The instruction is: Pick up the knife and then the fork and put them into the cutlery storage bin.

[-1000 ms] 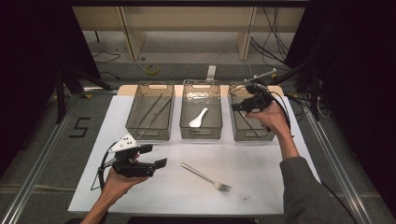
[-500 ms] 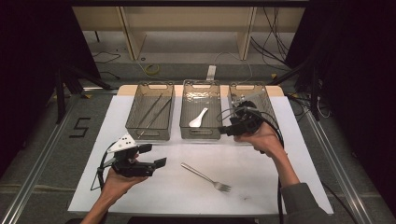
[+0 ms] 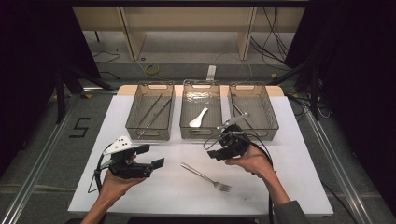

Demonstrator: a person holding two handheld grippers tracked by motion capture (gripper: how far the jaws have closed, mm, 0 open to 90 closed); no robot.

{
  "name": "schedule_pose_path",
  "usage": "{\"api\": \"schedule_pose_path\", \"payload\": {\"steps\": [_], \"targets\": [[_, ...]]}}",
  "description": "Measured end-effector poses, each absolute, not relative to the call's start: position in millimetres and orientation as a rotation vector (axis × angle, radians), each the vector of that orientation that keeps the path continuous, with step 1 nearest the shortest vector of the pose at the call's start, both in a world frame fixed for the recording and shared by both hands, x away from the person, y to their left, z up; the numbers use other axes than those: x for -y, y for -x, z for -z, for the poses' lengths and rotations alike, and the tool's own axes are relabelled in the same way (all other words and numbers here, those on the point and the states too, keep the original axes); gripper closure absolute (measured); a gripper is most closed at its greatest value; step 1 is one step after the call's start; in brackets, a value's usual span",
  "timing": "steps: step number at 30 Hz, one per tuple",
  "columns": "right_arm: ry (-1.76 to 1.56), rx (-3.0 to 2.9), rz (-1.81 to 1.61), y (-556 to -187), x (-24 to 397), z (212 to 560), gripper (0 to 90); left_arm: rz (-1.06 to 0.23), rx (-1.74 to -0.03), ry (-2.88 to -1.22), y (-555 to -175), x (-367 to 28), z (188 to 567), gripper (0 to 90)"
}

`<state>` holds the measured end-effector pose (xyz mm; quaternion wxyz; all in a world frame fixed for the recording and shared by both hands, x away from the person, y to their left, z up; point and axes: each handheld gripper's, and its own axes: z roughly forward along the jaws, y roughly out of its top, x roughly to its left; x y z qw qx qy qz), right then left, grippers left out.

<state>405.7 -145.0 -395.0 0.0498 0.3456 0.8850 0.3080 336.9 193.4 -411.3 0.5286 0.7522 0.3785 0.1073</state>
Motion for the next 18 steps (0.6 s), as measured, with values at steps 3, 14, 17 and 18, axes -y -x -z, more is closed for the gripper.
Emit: {"api": "schedule_pose_path", "payload": {"steps": [3,14,17,18], "targets": [[-1.039,-2.712,-0.925,-403,142,397,33.8,-0.26,-0.904,-1.795,-335,-195,411,15.9],[-0.974,-2.796,-0.855,-386,126,409,35.5,-0.263,-0.897,-1.801,-331,-197,412,15.9],[-0.959,-2.816,-0.834,-384,122,414,36.0,-0.26,-0.894,-1.804,-331,-196,412,15.9],[-0.953,-2.819,-0.825,-383,122,416,36.2,-0.26,-0.895,-1.803,-331,-195,412,15.8]]}}
